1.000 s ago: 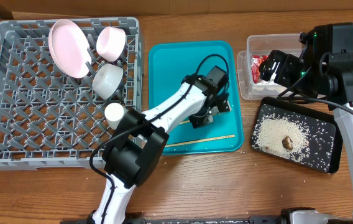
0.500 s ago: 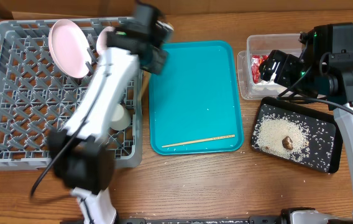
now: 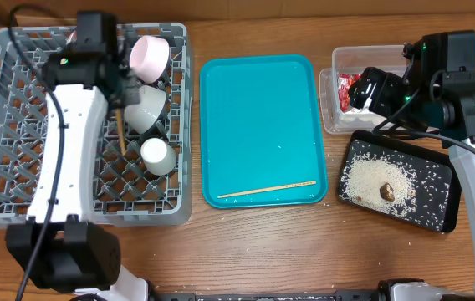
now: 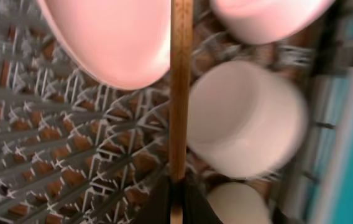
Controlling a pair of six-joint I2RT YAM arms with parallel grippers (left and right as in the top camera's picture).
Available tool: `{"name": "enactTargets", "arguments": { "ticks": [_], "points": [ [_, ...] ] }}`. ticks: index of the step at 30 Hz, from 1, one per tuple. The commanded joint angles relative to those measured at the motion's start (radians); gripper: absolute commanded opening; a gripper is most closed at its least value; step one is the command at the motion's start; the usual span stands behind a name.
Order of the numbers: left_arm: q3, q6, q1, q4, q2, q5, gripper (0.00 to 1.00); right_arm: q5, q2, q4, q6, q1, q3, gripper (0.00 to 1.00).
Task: Sort waste into correct bins and load items into the dishwasher
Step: 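Carry the chopstick to the rack and insert it upright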
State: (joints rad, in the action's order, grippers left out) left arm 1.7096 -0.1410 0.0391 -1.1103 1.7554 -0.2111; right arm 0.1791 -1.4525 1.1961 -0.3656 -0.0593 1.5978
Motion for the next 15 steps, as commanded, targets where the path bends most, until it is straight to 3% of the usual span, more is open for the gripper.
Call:
{"name": "enactTargets", "arguments": {
  "ticks": [1, 3, 7, 9, 12, 15],
  "points": [
    [-0.141, 0.022, 0.049, 0.094, 0.012, 0.032, 0.04, 0.002, -0.005, -0.005, 0.000, 0.003, 0.012, 1.00],
    [-0.189, 0.061, 0.052, 0.148, 0.012, 0.061, 0.07, 0.002, -0.005, -0.005, 0.000, 0.003, 0.012, 1.00],
    [-0.222, 0.087, 0.049, 0.195, 0.012, 0.081, 0.45, 0.002, -0.005, -0.005, 0.000, 0.003, 0.012, 1.00],
    [-0.212, 0.098, 0.047, 0.199, 0.011, 0.081, 0.56, 0.001, -0.005, -0.005, 0.000, 0.003, 0.012, 1.00],
    [-0.164, 0.112, 0.042, 0.174, 0.010, 0.083, 0.55, 0.001, -0.005, -0.005, 0.000, 0.003, 0.013, 1.00],
    [-0.045, 0.134, 0.008, 0.101, 0.010, 0.141, 0.49, 0.002, -0.005, -0.005, 0.000, 0.003, 0.012, 1.00]
  ]
}}
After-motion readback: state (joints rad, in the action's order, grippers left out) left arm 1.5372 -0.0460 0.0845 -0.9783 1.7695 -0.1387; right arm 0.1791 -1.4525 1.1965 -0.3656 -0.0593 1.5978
